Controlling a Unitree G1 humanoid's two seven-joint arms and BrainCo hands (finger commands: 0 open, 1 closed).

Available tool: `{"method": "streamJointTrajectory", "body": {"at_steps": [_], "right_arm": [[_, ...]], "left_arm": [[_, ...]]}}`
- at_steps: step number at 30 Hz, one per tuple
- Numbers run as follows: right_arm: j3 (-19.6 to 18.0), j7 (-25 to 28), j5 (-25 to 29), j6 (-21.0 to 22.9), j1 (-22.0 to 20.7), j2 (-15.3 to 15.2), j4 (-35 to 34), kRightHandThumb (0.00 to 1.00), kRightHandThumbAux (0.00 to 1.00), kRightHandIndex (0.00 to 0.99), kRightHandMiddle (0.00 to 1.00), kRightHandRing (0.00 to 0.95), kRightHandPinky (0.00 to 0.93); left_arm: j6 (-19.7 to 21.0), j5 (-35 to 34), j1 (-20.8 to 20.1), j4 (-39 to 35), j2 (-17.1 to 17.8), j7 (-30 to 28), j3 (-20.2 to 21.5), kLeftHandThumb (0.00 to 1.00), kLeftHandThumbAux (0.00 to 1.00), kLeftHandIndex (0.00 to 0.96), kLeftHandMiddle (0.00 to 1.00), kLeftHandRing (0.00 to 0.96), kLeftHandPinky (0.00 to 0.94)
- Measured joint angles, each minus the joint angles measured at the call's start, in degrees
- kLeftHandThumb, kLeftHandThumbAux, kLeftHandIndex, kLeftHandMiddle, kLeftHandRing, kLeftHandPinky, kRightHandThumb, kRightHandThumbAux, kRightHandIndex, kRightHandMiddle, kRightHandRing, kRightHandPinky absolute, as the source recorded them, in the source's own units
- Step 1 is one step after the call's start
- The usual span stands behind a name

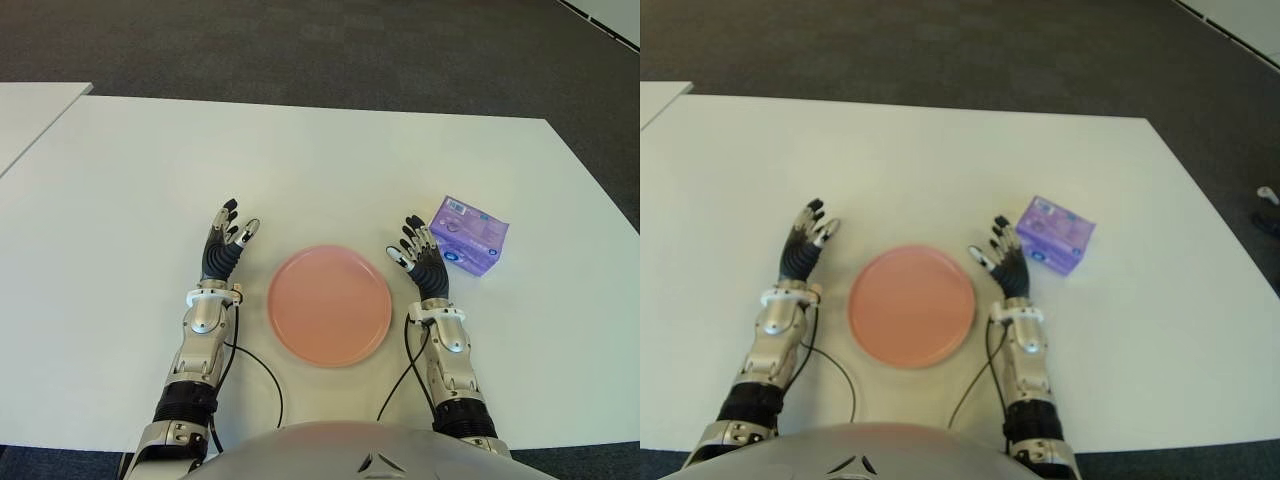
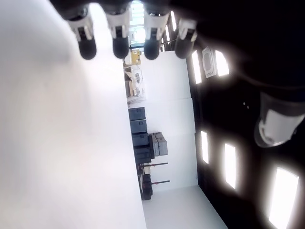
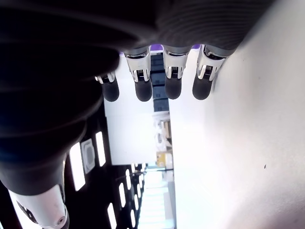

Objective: Put the tissue paper into the plate.

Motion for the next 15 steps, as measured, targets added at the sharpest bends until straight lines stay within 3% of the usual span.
{"method": "streamJointTrajectory", "body": {"at_steps": [15], "right_arm": [[0.0, 0.2, 0.0, 0.0, 0.0, 0.0, 0.0, 0.105, 0.730, 0.000, 0.000, 0.000, 0.000]], "left_arm": [[0.0, 0.0, 0.0, 0.0, 0.0, 0.0, 0.1, 0.000, 0.462, 0.000, 0.000, 0.000, 0.000]]}}
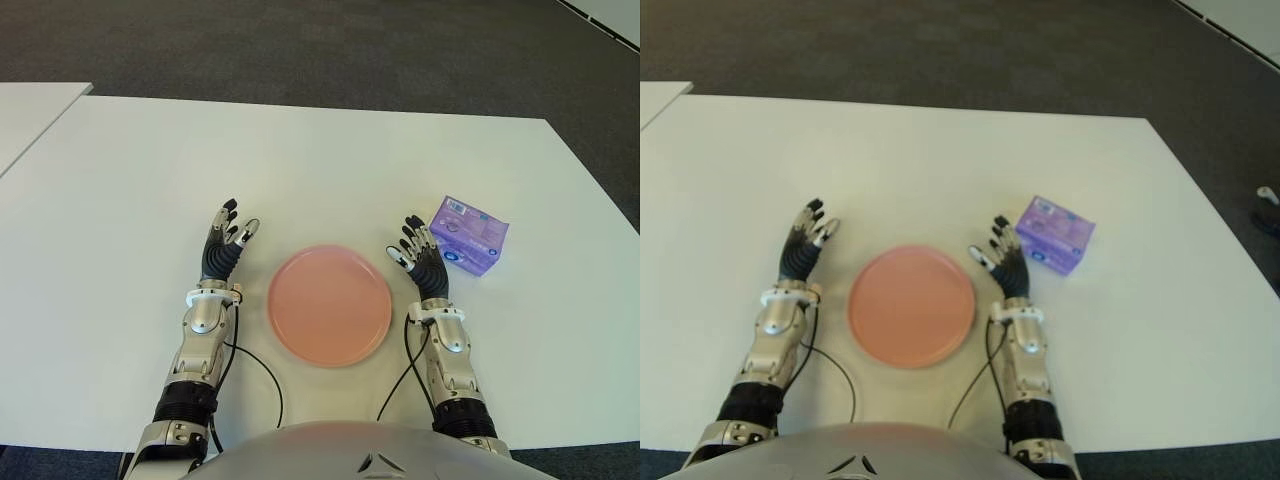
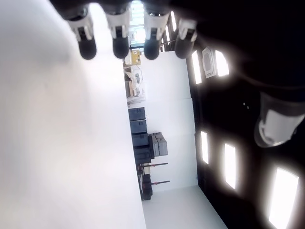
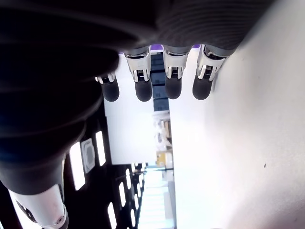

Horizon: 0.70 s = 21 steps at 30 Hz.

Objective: Put the tissue paper into the plate.

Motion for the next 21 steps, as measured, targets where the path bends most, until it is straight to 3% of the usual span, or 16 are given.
{"method": "streamJointTrajectory", "body": {"at_steps": [17, 21], "right_arm": [[-0.1, 0.6, 0.0, -0.2, -0.4, -0.1, 0.6, 0.087, 0.717, 0.000, 0.000, 0.000, 0.000], [-0.6, 2.0, 0.1, -4.4, -1.7, -1.0, 3.5, 0.038, 0.695, 0.000, 0.000, 0.000, 0.000]], "left_arm": [[-0.1, 0.0, -0.3, 0.3, 0.1, 0.0, -0.1, 0.000, 0.466, 0.000, 0.000, 0.000, 0.000], [-0.2, 0.0, -0.7, 0.8, 0.1, 0.0, -0.2, 0.000, 0.464, 0.000, 0.000, 0.000, 0.000]]}}
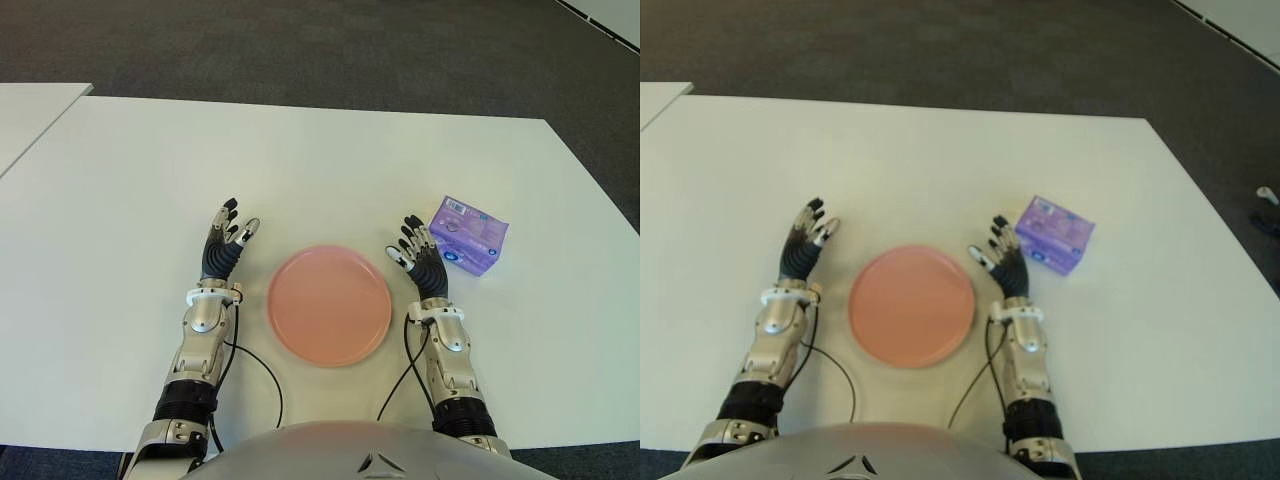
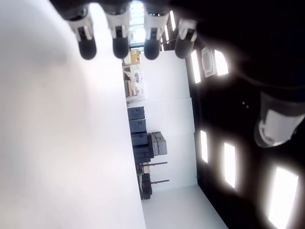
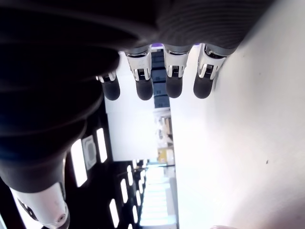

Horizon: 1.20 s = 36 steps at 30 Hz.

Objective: Put the tissue paper into the plate.

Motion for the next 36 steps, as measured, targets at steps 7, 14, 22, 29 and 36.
{"method": "streamJointTrajectory", "body": {"at_steps": [7, 14, 22, 29, 36], "right_arm": [[-1.9, 4.6, 0.7, -9.3, -4.7, -3.9, 7.7, 0.002, 0.688, 0.000, 0.000, 0.000, 0.000], [-3.4, 5.4, 1.5, -10.4, -6.4, -5.8, 9.9, 0.000, 0.694, 0.000, 0.000, 0.000, 0.000], [-3.6, 4.6, 1.1, -7.9, -7.1, -6.0, 7.2, 0.019, 0.665, 0.000, 0.000, 0.000, 0.000], [-3.8, 0.9, -0.4, 2.9, -10.6, -7.8, -9.3, 0.061, 0.664, 0.000, 0.000, 0.000, 0.000], [-6.6, -1.7, -0.5, 13.1, -17.4, -12.8, -25.1, 0.088, 0.668, 0.000, 0.000, 0.000, 0.000]], "left_arm": [[-0.5, 0.0, -0.8, 1.1, 0.0, 0.0, 0.0, 0.000, 0.461, 0.000, 0.000, 0.000, 0.000], [-0.5, -0.1, -1.2, 1.9, -0.2, 0.0, 0.0, 0.000, 0.461, 0.000, 0.000, 0.000, 0.000], [-1.2, 0.0, -2.1, 2.1, -0.5, 0.0, -0.1, 0.000, 0.466, 0.000, 0.000, 0.000, 0.000], [-1.6, -0.1, -2.5, 2.1, -0.5, 0.0, -0.1, 0.000, 0.471, 0.000, 0.000, 0.000, 0.000], [-1.6, -0.1, -2.6, 2.2, -0.5, 0.0, -0.1, 0.000, 0.475, 0.000, 0.000, 0.000, 0.000]]}}
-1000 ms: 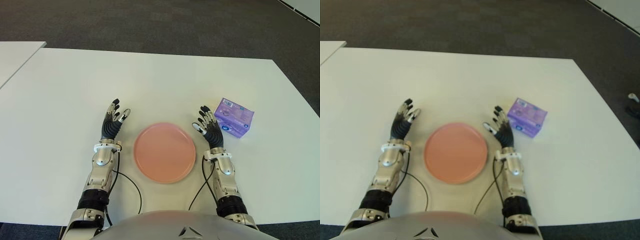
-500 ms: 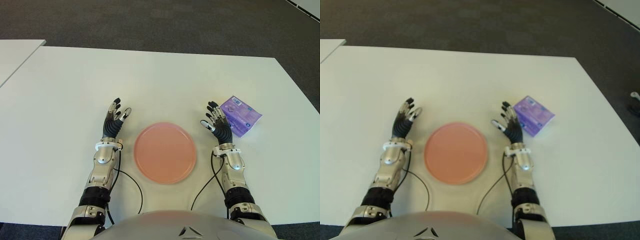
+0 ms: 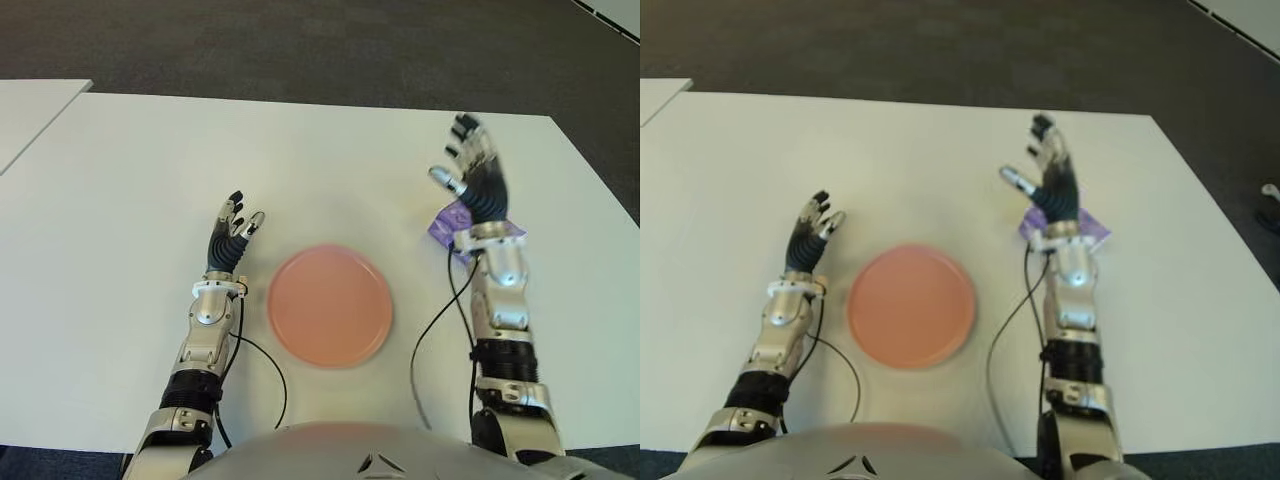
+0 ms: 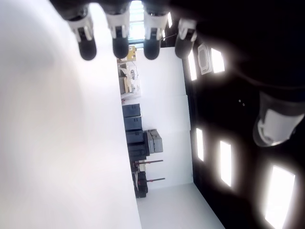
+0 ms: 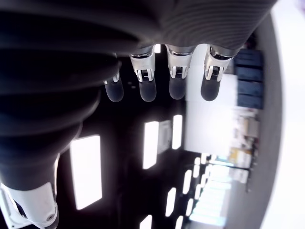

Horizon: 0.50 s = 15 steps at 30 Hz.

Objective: Put the tissue paper into the plate.

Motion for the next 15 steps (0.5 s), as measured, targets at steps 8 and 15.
{"method": "streamJointTrajectory", "body": {"at_steps": [8, 15], "right_arm": [[-1.6, 0.0, -6.0, -4.0, -3.7, -8.0, 3.4, 0.161, 0.605, 0.000, 0.000, 0.000, 0.000], [-0.6, -1.3, -14.6, 0.5, -3.7, -11.3, 1.3, 0.214, 0.558, 0.000, 0.000, 0.000, 0.000]], "left_arm": [[0.1, 0.1, 0.0, 0.0, 0.0, 0.0, -0.1, 0.000, 0.479, 0.000, 0.000, 0.000, 0.000], [0.2, 0.0, 0.0, 0.0, -0.2, 0.0, -0.3, 0.000, 0.480, 0.000, 0.000, 0.000, 0.000]]}}
